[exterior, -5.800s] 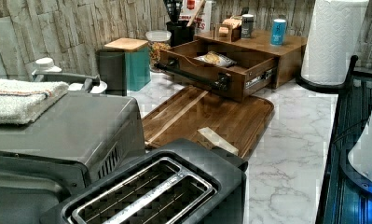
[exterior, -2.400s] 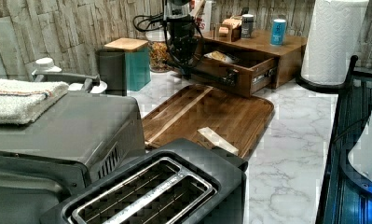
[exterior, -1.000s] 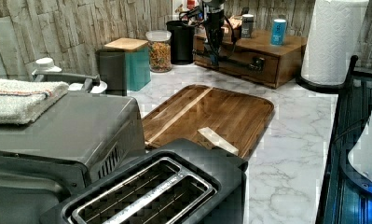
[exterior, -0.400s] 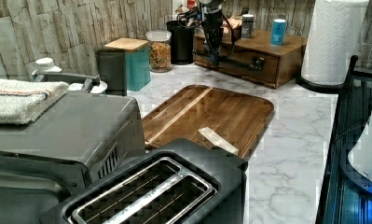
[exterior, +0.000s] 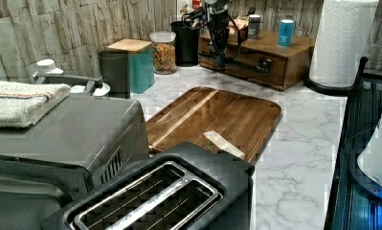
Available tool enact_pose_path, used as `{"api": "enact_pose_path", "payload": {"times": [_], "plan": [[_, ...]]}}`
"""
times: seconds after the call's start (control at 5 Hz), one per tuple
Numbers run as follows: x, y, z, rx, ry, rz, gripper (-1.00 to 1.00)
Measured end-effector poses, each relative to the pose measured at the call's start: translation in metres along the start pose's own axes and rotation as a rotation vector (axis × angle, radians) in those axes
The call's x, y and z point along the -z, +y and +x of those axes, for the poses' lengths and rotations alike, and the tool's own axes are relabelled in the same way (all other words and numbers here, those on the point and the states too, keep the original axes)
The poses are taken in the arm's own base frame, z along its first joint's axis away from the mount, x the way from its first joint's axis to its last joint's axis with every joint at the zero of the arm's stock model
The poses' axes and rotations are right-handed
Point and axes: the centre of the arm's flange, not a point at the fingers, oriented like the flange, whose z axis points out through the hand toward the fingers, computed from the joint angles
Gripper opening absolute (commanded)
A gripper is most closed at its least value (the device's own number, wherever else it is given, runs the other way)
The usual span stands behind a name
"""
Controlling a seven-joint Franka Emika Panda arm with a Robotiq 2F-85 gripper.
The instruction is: Close the drawer.
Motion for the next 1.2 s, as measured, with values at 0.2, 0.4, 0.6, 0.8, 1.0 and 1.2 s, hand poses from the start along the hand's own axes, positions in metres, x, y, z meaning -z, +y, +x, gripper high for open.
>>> {"api": "enact_pose_path", "payload": {"times": [0.2, 0.4, 0.6, 0.8, 1.0, 1.2], "plan": [[-0.0001, -0.0001, 0.0008, 0.001, 0.000, -0.001, -1.00], [-0.0007, 0.0011, 0.0011, -0.002, -0.001, -0.001, -1.00], [-0.0006, 0.0020, 0.0010, -0.005, -0.001, -0.001, -1.00], [0.0001, 0.0013, 0.0012, -0.003, -0.007, -0.003, -1.00], [0.0006, 0.0009, 0.0012, -0.002, -0.007, -0.007, -1.00], [0.0005, 0.0007, 0.0010, -0.002, -0.009, -0.008, -1.00]]}}
